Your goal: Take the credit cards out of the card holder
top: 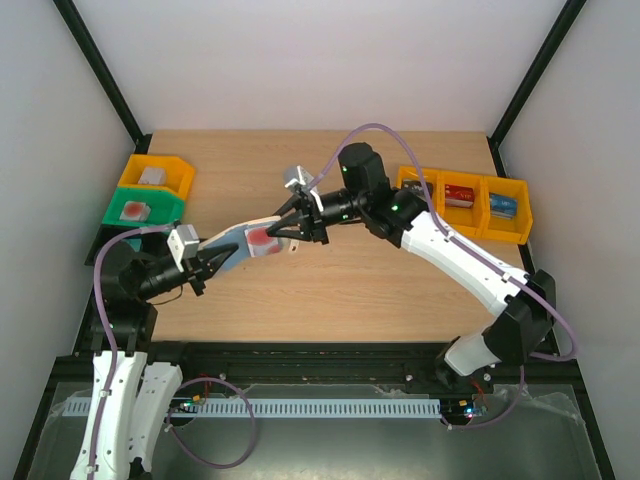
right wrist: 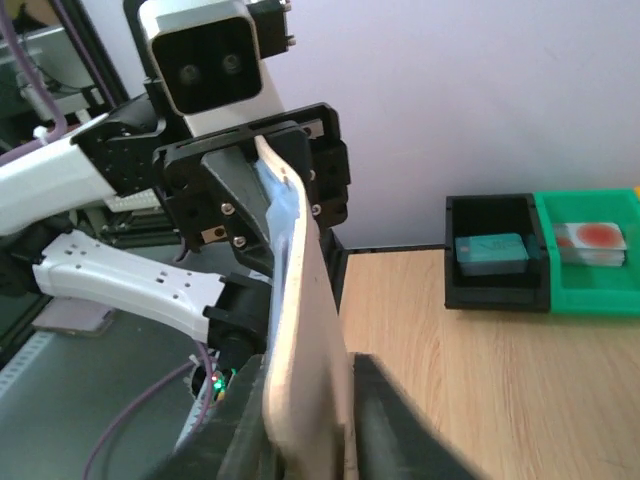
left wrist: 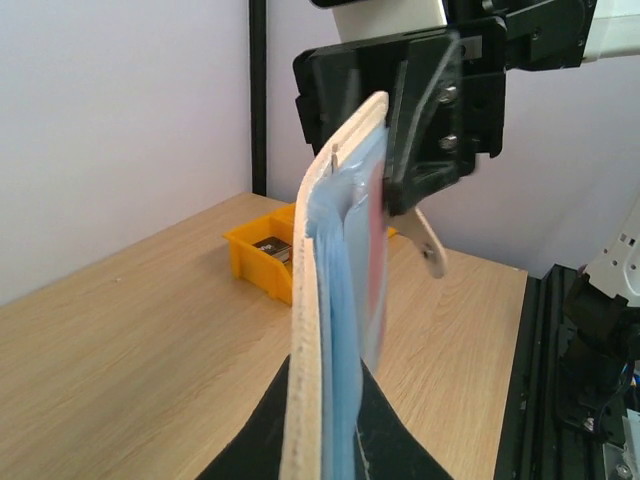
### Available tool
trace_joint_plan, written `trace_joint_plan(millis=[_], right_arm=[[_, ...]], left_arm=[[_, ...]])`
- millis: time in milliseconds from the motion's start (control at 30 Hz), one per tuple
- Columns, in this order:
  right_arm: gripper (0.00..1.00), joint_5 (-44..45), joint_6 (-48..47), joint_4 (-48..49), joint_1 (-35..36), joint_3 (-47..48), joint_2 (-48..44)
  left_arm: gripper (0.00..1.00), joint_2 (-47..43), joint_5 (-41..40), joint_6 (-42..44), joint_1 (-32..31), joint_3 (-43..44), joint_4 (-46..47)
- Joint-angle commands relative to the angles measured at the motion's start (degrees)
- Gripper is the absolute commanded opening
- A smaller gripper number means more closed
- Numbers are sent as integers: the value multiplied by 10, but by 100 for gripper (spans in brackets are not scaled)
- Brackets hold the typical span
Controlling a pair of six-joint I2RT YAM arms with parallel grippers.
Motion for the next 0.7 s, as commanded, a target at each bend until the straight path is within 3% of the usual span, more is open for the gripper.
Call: trace_joint_plan(millis=[0,100,167,233,300,367,467,533,667], right_arm=[[3,-58,29,34,2,13,16],[2,-47,39,39,2,10,16],[2,-26,44,38,0,10,14],[2,6,59,47,-5,5,10],[2,54,94,73,-14,-8,1],[2,134,136,98,-22,-26,-8],[2,365,193,54,-22,-14,0],[2,498,218,-11,-21,22,16],[2,625,195,-39,23,35,15]], left_arm=[[2,-8,-8,-28,5,-8,47],[6,-14,-40,-98,5,-29,100],[22,-18,-68,-130,6,-42,128],[50,-21,-123,-152,9,-49,129],[62,-23,-225,-171,13,-54,104],[66,-26,-352,-188,20,-58,76],[68,-29,-494,-197,34,-61,52],[67,-32,-462,-173,37,-60,62],[53,-34,-270,-184,37,-73,127]])
